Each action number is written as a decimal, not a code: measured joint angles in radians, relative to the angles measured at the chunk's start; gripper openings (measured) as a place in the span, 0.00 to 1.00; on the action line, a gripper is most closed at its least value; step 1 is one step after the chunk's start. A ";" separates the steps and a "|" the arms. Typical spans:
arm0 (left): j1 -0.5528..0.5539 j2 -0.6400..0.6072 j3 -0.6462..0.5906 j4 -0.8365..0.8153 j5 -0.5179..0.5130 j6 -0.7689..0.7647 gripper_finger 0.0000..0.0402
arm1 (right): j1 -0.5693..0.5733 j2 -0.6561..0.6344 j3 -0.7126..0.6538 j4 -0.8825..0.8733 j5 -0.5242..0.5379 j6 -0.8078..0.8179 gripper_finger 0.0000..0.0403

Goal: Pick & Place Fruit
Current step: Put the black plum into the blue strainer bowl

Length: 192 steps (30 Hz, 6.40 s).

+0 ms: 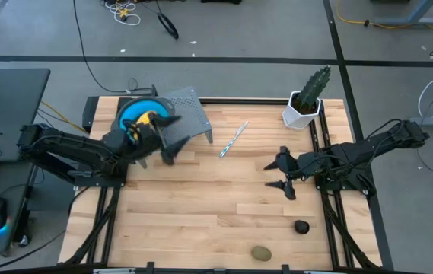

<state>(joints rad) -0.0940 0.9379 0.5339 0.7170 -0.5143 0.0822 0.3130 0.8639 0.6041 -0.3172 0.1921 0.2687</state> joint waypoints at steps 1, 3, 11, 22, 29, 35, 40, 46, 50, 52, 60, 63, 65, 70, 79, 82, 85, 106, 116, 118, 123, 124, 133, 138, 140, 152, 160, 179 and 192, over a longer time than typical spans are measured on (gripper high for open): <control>0.000 0.000 0.000 0.007 0.068 -0.013 0.97 | 0.001 0.000 0.000 0.000 -0.050 0.000 0.71; 0.000 0.000 0.000 0.008 0.149 -0.024 0.97 | 0.008 0.006 0.000 0.000 -0.124 0.000 0.71; 0.000 0.089 0.000 0.061 0.145 -0.052 0.97 | 0.102 0.097 0.000 -0.045 -0.183 0.008 0.71; 0.000 0.230 0.057 0.233 0.133 0.035 0.97 | 0.300 0.244 0.052 -0.214 -0.299 0.213 0.71; 0.000 0.239 0.063 0.234 0.133 0.031 0.97 | 0.398 0.302 0.076 -0.265 -0.299 0.349 0.71; 0.000 0.238 0.063 0.241 0.133 0.039 0.97 | 0.454 0.371 0.076 -0.330 -0.316 0.446 0.71; 0.000 0.238 0.063 0.248 0.133 0.074 0.97 | 0.477 0.418 0.076 -0.321 -0.361 0.484 0.71; 0.000 0.238 0.063 0.282 0.112 0.104 0.97 | 0.486 0.434 0.076 -0.304 -0.384 0.545 0.76; 0.000 0.238 0.062 0.286 0.112 0.104 0.97 | 0.500 0.435 0.076 -0.306 -0.386 0.572 0.81; 0.000 0.238 0.062 0.284 0.112 0.104 0.97 | 0.503 0.435 0.076 -0.307 -0.387 0.583 0.83; 0.000 0.238 0.062 0.284 0.112 0.105 0.97 | 0.522 0.455 0.076 -0.307 -0.358 0.606 0.88; 0.000 0.238 0.062 0.284 0.112 0.105 0.97 | 0.538 0.489 0.076 -0.304 -0.351 0.599 0.88; 0.000 0.238 0.062 0.284 0.112 0.105 0.97 | 0.544 0.510 0.076 -0.304 -0.351 0.590 0.88; 0.000 0.238 0.062 0.283 0.112 0.105 0.97 | 0.550 0.547 0.076 -0.301 -0.354 0.582 0.88; 0.000 0.238 0.062 0.282 0.107 0.113 0.97 | 0.549 0.554 0.076 -0.308 -0.353 0.561 0.84; 0.000 0.238 0.062 0.274 0.107 0.092 0.97 | 0.549 0.554 0.076 -0.307 -0.353 0.561 0.79; 0.000 0.238 0.062 0.269 0.107 0.087 0.97 | 0.549 0.554 0.076 -0.307 -0.359 0.558 0.74; 0.000 0.238 0.062 0.269 0.107 0.086 0.97 | 0.506 0.554 0.076 -0.218 -0.341 0.545 0.64; -0.002 0.238 0.062 0.269 0.172 0.161 0.97 | 0.362 0.516 0.135 -0.225 -0.119 0.428 0.63; -0.009 0.238 0.061 0.269 0.194 0.189 0.97 | 0.331 0.497 0.167 -0.225 -0.036 0.380 0.63; -0.043 0.245 0.061 0.268 0.194 0.305 0.97 | 0.270 0.439 0.246 -0.215 0.192 0.237 0.63; -0.052 0.254 0.061 0.279 0.193 0.329 0.97 | 0.260 0.428 0.259 -0.202 0.246 0.207 0.63; -0.111 0.466 0.198 0.284 0.133 0.642 0.97 | 0.196 0.337 0.274 0.004 0.556 0.001 0.63; -0.124 0.657 0.349 0.240 0.129 0.858 0.97 | 0.192 0.272 0.274 0.012 0.565 0.002 0.63; -0.130 0.732 0.418 0.220 0.105 0.933 0.97 | 0.196 0.225 0.274 0.010 0.562 0.002 0.63; -0.147 1.001 0.698 0.217 0.056 1.158 0.97 | 0.198 0.067 0.274 -0.003 0.446 0.003 0.63; -0.146 1.015 0.708 0.240 0.042 1.150 0.97 | 0.197 0.084 0.227 0.019 0.423 0.023 0.64; -0.182 1.015 0.709 0.177 -0.011 1.100 0.97 | 0.197 0.104 0.149 0.177 0.342 0.065 0.64; -0.186 1.015 0.708 0.148 -0.001 1.047 0.97 | 0.197 0.140 0.149 0.276 0.321 -0.014 0.64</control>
<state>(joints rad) -0.2802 1.9526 1.2423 0.8650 -0.5151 1.1290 0.5098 1.0042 0.7528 -0.0414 0.5128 0.2543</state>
